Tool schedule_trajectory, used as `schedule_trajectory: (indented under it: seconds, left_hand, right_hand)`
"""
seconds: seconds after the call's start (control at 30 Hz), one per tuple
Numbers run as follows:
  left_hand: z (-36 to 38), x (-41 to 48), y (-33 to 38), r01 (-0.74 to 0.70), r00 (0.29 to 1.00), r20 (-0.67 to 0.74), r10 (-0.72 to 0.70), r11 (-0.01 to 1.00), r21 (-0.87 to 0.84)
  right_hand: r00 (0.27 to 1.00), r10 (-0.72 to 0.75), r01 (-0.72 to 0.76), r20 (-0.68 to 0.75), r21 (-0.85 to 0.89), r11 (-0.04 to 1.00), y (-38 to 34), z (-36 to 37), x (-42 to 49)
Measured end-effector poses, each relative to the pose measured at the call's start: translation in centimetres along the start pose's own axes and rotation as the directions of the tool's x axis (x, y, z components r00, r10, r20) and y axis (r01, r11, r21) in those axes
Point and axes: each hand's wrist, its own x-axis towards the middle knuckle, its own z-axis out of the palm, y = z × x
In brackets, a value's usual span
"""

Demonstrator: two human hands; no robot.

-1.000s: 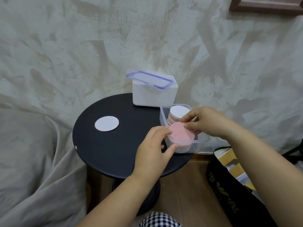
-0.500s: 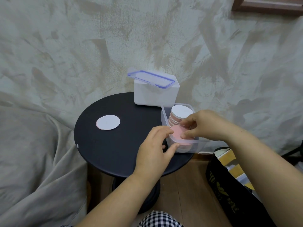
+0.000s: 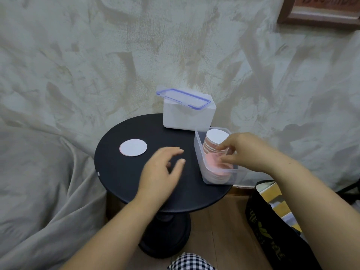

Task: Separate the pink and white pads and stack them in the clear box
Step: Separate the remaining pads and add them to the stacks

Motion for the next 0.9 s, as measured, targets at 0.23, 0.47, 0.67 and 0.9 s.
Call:
schedule_trajectory:
  seconds: [0.23,0.47,0.67,0.9]
  left_hand:
    - [-7.0,3.4,-6.0,0.169,0.948,0.143,-0.284,0.832,0.529]
    - [-8.4,1.1,-5.8,-0.044,0.915,0.362,-0.177,0.849,0.526]
    - [-9.0,-4.0,-5.5,-0.155,0.953,0.299,0.044,0.921,0.359]
    - [-9.8,-5.4,-5.9,-0.245,0.917,0.373,0.141,0.937,0.248]
  right_hand:
    - [0.955,-0.108,0.201,-0.276,0.336,0.92,-6.0,0.6,0.6]
    - [0.959,-0.237,0.279,-0.155,0.379,0.882,-11.3,6.2,3.1]
    - [0.961,-0.278,0.267,-0.013,0.32,0.909,-11.1,9.9,1.3]
    - [0.929,-0.369,0.359,-0.022,0.291,0.887,-9.9,10.2,-2.3]
